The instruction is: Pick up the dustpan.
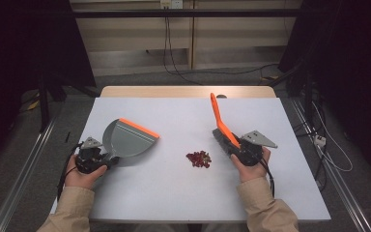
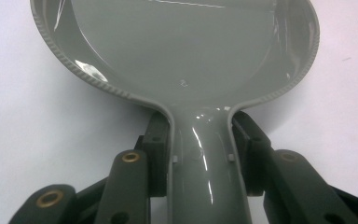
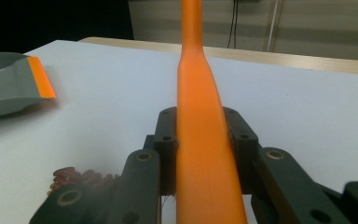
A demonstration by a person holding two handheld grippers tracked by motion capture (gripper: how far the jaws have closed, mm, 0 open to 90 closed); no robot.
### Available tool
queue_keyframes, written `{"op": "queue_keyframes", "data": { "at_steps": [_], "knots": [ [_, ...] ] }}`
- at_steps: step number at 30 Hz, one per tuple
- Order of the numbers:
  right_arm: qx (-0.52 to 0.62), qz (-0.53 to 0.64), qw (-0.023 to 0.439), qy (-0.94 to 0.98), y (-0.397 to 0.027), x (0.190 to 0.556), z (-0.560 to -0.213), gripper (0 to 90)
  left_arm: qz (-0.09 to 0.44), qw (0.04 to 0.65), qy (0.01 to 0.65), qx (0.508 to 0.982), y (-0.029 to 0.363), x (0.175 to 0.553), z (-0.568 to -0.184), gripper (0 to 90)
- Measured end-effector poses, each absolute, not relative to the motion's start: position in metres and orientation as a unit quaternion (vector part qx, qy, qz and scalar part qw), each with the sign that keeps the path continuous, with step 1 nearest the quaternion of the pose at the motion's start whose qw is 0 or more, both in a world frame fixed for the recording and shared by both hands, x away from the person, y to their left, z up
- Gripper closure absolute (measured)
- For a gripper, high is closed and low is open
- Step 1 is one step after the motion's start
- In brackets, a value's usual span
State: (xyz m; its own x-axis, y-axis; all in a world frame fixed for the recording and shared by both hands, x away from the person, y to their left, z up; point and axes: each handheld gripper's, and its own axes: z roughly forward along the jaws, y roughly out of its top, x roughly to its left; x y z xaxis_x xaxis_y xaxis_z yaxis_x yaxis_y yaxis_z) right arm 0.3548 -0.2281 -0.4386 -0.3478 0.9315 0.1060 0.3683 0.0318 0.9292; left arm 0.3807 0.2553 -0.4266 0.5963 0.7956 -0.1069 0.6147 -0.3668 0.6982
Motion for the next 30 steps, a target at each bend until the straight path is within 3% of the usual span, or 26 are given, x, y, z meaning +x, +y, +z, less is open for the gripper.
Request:
{"op": "queue_keyframes", "data": {
  "at_steps": [7, 16, 30],
  "knots": [
    [0.495, 0.481, 0.289, 0.664, -0.234, 0.357, -0.439, 71.1, 0.099, 0.39, 0.375, 0.835, 0.241, 0.366, -0.413, 63.3],
    [0.493, 0.455, 0.286, 0.684, -0.238, 0.361, -0.445, 71.1, 0.052, 0.383, 0.29, 0.876, 0.205, 0.349, -0.417, 63.2],
    [0.474, 0.442, 0.264, 0.714, -0.236, 0.358, -0.441, 66.2, 0.016, 0.349, 0.246, 0.904, 0.186, 0.342, -0.432, 63.2]
  ]
}}
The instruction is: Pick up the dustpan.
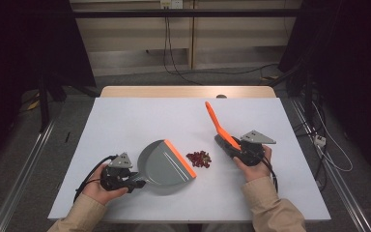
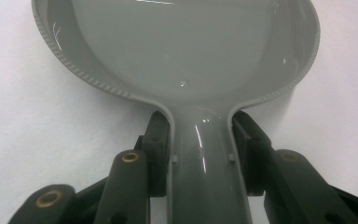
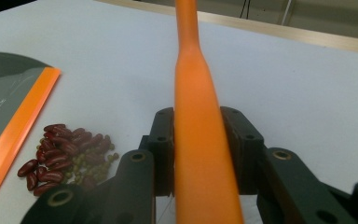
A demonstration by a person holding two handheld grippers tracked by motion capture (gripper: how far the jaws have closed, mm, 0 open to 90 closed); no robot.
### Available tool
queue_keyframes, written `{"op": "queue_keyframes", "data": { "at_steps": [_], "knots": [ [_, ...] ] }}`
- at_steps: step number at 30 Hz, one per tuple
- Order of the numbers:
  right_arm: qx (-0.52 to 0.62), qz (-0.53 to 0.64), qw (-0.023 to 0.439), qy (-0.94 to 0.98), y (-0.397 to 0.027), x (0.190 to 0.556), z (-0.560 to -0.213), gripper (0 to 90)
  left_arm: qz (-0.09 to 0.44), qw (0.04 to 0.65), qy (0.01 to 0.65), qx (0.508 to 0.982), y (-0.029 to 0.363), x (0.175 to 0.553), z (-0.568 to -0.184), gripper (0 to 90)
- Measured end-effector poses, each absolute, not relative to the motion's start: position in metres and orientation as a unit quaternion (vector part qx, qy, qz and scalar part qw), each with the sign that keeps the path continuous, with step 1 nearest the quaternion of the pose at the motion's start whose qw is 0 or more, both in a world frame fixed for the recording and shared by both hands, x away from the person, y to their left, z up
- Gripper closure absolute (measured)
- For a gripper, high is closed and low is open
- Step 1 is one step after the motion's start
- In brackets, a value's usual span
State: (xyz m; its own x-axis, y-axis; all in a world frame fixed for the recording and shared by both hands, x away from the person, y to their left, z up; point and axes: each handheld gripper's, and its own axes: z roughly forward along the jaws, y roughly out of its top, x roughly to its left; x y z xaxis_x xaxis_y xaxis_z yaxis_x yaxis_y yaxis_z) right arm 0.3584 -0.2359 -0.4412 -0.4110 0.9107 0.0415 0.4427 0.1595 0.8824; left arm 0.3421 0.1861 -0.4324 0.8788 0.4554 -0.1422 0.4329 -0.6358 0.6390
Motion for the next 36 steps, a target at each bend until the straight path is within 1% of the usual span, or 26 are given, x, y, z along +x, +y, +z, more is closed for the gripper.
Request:
{"op": "queue_keyframes", "data": {
  "at_steps": [7, 12, 14, 16, 18, 19, 25, 31, 36],
  "knots": [
    [0.473, 0.433, 0.267, 0.719, -0.238, 0.359, -0.431, 64.8, 0.004, 0.347, 0.23, 0.909, 0.182, 0.339, -0.433, 63.1],
    [0.472, 0.422, 0.253, 0.731, -0.235, 0.365, -0.426, 64.1, -0.001, 0.351, 0.226, 0.908, 0.18, 0.338, -0.434, 63.1],
    [0.473, 0.416, 0.254, 0.734, -0.234, 0.368, -0.424, 64.1, -0.004, 0.353, 0.224, 0.908, 0.179, 0.338, -0.435, 63.1],
    [0.474, 0.405, 0.252, 0.741, -0.233, 0.371, -0.424, 64.9, -0.005, 0.352, 0.223, 0.909, 0.179, 0.339, -0.435, 63.1],
    [0.476, 0.394, 0.25, 0.746, -0.232, 0.373, -0.426, 69.4, -0.005, 0.353, 0.222, 0.909, 0.179, 0.339, -0.435, 63.1],
    [0.478, 0.388, 0.25, 0.747, -0.232, 0.373, -0.427, 70.2, -0.005, 0.352, 0.22, 0.91, 0.179, 0.339, -0.435, 63.0],
    [0.48, 0.388, 0.265, 0.741, -0.228, 0.37, -0.43, 71.1, -0.005, 0.349, 0.216, 0.912, 0.178, 0.338, -0.436, 63.0],
    [0.466, 0.389, 0.291, 0.739, -0.215, 0.364, -0.434, 71.3, -0.01, 0.354, 0.211, 0.911, 0.176, 0.338, -0.437, 63.0],
    [0.464, 0.391, 0.301, 0.736, -0.211, 0.361, -0.436, 71.3, -0.015, 0.355, 0.212, 0.91, 0.175, 0.339, -0.437, 63.0]
  ]
}}
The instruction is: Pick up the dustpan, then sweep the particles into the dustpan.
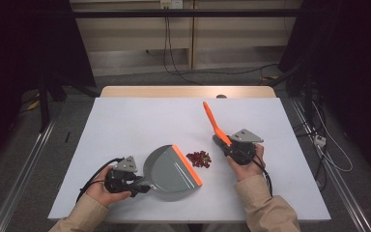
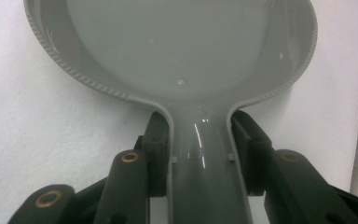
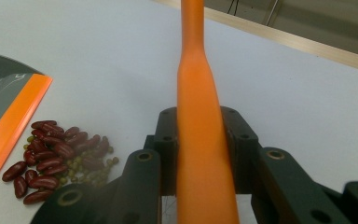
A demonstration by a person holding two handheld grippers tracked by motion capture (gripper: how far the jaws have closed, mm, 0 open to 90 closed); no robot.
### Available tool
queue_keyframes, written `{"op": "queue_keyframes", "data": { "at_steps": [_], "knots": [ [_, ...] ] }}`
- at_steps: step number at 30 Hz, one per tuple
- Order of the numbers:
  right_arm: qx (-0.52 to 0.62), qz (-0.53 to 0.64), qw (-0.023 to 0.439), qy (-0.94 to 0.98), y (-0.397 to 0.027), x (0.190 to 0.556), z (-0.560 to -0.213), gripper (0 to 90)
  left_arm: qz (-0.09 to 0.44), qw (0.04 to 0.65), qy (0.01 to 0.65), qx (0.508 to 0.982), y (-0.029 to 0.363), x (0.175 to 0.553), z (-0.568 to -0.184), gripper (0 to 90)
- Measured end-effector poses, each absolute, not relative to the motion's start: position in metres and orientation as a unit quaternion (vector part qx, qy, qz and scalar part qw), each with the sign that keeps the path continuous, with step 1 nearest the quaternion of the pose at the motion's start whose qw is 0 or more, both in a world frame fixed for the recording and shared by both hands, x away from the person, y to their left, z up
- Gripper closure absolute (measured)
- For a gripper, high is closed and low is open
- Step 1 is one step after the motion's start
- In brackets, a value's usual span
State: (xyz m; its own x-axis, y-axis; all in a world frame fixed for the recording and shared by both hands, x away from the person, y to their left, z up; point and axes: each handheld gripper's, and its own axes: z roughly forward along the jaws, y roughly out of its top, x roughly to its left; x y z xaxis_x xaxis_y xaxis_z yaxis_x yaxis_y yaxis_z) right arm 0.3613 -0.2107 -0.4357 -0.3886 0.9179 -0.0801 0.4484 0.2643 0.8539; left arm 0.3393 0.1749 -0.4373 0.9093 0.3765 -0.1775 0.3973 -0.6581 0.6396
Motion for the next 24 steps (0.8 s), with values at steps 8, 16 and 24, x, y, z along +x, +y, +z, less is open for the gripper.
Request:
{"op": "queue_keyframes", "data": {
  "at_steps": [8, 16, 24],
  "knots": [
    [0.463, 0.392, 0.303, 0.736, -0.208, 0.36, -0.436, 71.3, -0.014, 0.354, 0.209, 0.912, 0.175, 0.341, -0.438, 63.0],
    [0.458, 0.39, 0.304, 0.739, -0.201, 0.359, -0.437, 71.3, -0.013, 0.353, 0.213, 0.911, 0.174, 0.34, -0.437, 63.0],
    [0.455, 0.395, 0.299, 0.739, -0.194, 0.357, -0.438, 71.2, -0.016, 0.355, 0.214, 0.91, 0.173, 0.341, -0.437, 63.0]
  ]
}}
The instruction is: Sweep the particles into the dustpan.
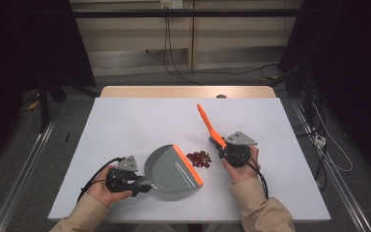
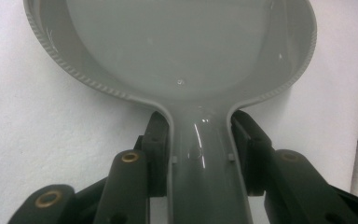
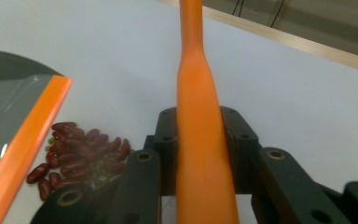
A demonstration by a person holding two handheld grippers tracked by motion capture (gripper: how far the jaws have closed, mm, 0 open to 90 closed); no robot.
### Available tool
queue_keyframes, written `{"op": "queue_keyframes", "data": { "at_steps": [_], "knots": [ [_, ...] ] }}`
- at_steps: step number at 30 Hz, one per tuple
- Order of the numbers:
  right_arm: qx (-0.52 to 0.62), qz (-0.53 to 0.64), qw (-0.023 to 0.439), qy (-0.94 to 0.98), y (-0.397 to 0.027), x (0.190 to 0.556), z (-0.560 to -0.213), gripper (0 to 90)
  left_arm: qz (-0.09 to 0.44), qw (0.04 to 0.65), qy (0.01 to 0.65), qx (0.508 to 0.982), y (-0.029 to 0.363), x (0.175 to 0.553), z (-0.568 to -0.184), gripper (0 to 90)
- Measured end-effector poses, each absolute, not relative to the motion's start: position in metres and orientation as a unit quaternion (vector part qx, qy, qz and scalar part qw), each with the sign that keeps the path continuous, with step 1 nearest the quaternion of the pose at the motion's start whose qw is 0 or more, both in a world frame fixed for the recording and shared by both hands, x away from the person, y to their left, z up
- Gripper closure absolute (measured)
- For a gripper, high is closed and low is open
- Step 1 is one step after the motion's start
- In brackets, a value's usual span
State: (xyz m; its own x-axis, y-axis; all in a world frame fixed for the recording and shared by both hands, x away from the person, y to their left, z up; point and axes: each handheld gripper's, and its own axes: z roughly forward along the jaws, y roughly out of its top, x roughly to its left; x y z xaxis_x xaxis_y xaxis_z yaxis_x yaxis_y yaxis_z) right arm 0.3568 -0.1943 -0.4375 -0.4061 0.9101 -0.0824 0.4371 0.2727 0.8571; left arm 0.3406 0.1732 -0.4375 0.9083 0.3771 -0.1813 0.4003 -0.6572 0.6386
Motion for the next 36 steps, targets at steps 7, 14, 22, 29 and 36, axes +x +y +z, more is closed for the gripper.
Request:
{"op": "queue_keyframes", "data": {
  "at_steps": [7, 14, 22, 29, 36],
  "knots": [
    [0.451, 0.397, 0.3, 0.741, -0.188, 0.354, -0.438, 71.0, -0.02, 0.356, 0.218, 0.909, 0.172, 0.341, -0.438, 62.9],
    [0.449, 0.4, 0.298, 0.742, -0.182, 0.352, -0.439, 71.0, -0.021, 0.357, 0.216, 0.909, 0.172, 0.34, -0.439, 62.5],
    [0.447, 0.403, 0.297, 0.741, -0.174, 0.351, -0.439, 70.9, -0.018, 0.355, 0.214, 0.91, 0.172, 0.339, -0.439, 62.1],
    [0.446, 0.412, 0.288, 0.74, -0.165, 0.35, -0.44, 70.8, -0.023, 0.353, 0.213, 0.911, 0.171, 0.34, -0.438, 62.2],
    [0.445, 0.423, 0.28, 0.738, -0.158, 0.347, -0.44, 70.8, -0.033, 0.355, 0.213, 0.909, 0.168, 0.342, -0.438, 62.5]
  ]
}}
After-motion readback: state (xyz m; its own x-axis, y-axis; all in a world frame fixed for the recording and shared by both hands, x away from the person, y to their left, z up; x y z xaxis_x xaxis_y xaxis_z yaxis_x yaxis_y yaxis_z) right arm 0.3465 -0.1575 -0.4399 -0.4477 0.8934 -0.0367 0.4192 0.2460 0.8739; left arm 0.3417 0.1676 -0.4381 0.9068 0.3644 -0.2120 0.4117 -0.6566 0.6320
